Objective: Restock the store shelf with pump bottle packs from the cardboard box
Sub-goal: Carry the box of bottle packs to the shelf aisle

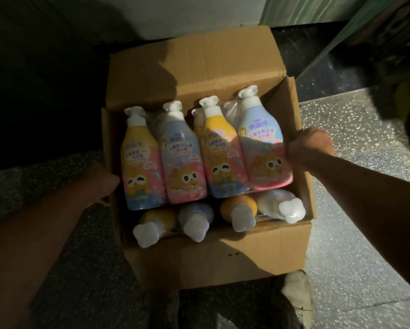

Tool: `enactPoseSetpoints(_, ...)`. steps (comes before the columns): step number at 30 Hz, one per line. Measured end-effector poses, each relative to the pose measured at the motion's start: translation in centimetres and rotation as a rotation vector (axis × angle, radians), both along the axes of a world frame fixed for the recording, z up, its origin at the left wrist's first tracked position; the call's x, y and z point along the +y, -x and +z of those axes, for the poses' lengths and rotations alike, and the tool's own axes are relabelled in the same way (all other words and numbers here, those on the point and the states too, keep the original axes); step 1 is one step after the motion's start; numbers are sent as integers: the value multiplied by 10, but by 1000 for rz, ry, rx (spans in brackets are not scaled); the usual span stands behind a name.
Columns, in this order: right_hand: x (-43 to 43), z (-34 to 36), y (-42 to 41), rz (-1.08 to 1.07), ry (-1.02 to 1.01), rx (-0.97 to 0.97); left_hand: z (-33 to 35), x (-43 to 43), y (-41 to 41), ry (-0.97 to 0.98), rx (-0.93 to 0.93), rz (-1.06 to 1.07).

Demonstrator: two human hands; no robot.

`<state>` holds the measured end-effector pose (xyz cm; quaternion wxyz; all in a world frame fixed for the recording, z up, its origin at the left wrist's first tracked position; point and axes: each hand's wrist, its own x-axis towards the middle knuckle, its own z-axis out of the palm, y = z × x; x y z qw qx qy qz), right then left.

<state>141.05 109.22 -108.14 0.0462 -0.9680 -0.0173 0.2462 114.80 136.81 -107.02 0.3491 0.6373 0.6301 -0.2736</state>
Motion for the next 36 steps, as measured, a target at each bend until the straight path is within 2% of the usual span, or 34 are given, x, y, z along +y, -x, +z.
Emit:
enactPoseSetpoints(6,-15,23,12,-6,-16,45,19,-15,17,-1,-11,26)
enactPoseSetpoints(13,-37,81,30,37,-9,122,65,-39,35,18,9,32)
enactPoseSetpoints(26,-101,234,63,-15,-11,127,227,-72,50,102,29,-97)
enactPoseSetpoints(36,-139,320,71,18,9,84,316,-131,71,57,-31,-36)
